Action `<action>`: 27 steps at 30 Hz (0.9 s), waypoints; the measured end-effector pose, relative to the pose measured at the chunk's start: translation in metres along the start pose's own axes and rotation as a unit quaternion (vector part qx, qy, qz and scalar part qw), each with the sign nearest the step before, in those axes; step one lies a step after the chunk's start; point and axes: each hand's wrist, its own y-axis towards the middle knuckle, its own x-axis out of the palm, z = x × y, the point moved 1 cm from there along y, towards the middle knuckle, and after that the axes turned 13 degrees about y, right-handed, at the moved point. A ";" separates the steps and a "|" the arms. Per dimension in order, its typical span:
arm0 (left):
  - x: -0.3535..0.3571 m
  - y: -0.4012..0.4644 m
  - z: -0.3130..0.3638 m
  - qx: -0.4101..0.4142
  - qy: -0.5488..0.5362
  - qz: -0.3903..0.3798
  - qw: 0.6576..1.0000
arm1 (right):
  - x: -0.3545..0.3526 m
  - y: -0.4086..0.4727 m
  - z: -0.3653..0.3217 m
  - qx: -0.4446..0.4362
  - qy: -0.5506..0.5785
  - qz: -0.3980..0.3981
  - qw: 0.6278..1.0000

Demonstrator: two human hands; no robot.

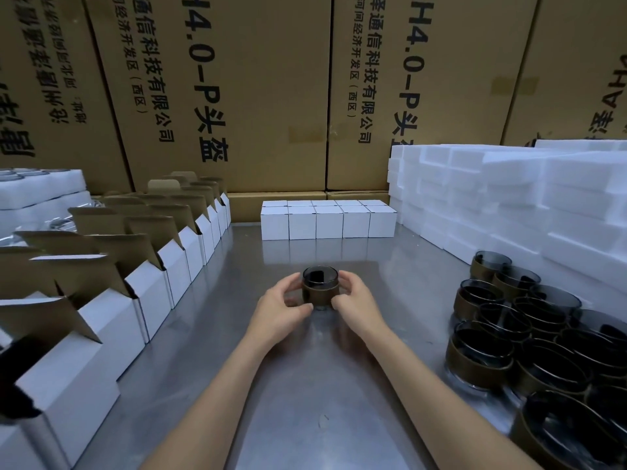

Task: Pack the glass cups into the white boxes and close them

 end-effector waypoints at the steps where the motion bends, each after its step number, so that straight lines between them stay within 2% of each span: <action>1: 0.000 0.000 0.000 0.002 0.008 0.002 1.000 | 0.000 0.001 0.001 -0.005 -0.002 -0.007 1.000; 9: 0.001 -0.002 -0.001 0.028 0.060 0.006 0.998 | 0.000 -0.003 0.000 -0.021 -0.036 -0.062 0.997; 16: 0.000 -0.006 0.001 0.006 0.010 -0.038 0.999 | -0.003 -0.005 0.003 -0.044 -0.067 -0.064 0.995; 21: 0.000 -0.006 -0.001 0.035 0.013 -0.061 0.997 | -0.005 -0.005 0.005 -0.061 -0.061 -0.078 0.993; 27: -0.002 -0.006 -0.002 0.060 -0.015 -0.019 0.998 | -0.006 -0.009 0.003 -0.113 -0.022 -0.113 0.987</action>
